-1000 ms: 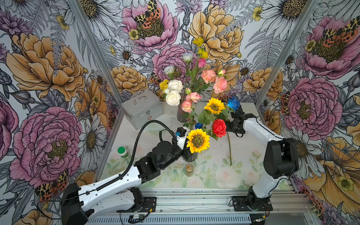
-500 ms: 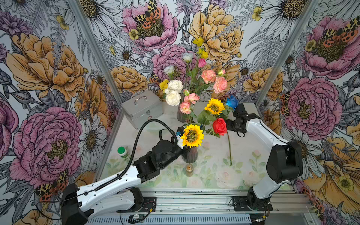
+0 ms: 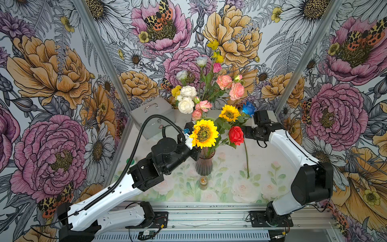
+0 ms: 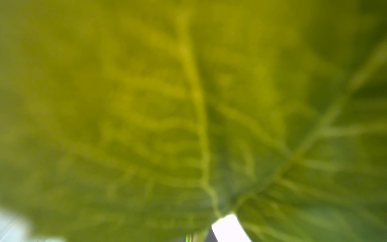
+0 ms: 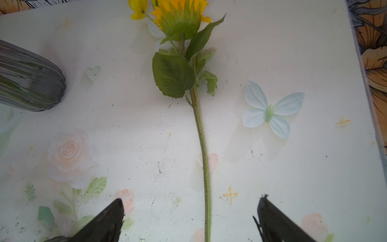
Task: Pick out yellow flowers from the vase
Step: Pick up the flower from the vase.
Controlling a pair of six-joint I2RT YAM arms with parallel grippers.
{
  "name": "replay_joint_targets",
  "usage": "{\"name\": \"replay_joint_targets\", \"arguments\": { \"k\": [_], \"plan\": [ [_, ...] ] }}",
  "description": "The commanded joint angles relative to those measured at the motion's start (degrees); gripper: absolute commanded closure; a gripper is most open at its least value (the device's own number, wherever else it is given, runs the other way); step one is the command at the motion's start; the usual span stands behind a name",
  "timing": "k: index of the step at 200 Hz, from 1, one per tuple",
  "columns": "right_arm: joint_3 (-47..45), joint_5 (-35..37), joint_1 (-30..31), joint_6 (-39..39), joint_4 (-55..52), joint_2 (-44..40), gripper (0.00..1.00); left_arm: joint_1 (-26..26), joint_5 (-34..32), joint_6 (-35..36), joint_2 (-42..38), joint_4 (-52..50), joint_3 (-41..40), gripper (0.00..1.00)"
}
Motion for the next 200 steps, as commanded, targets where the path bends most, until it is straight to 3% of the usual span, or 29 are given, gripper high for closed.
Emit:
{"name": "replay_joint_targets", "arguments": {
  "k": [1, 49, 75, 111, 147, 200],
  "plan": [
    [0.23, -1.04, -0.12, 0.68, 0.62, -2.81, 0.0, 1.52, -0.85, -0.2, 1.66, -5.45, 6.44, 1.0],
    [0.56, -1.72, -0.71, 0.53, -0.13, -5.44, 0.0, 6.47, 2.22, -4.92, 7.59, -17.02, 23.96, 1.0],
    [0.67, -2.22, -1.03, 0.51, -0.1, -6.26, 0.01, 10.05, 8.69, -6.78, 8.63, -19.11, 30.86, 1.0],
    [1.15, -3.11, -1.17, 0.76, -0.14, -6.76, 0.01, 16.88, 18.63, -12.77, 10.75, -19.72, 37.92, 1.0],
    [1.02, -3.2, -1.43, 0.63, -0.35, -8.02, 0.0, 19.4, 23.1, -15.14, 14.51, -22.24, 46.25, 1.0],
    [2.05, -3.93, -2.56, 0.25, -0.42, -10.7, 0.0, 23.34, 27.96, -17.28, 17.47, -18.85, 50.55, 1.0]
  ]
}}
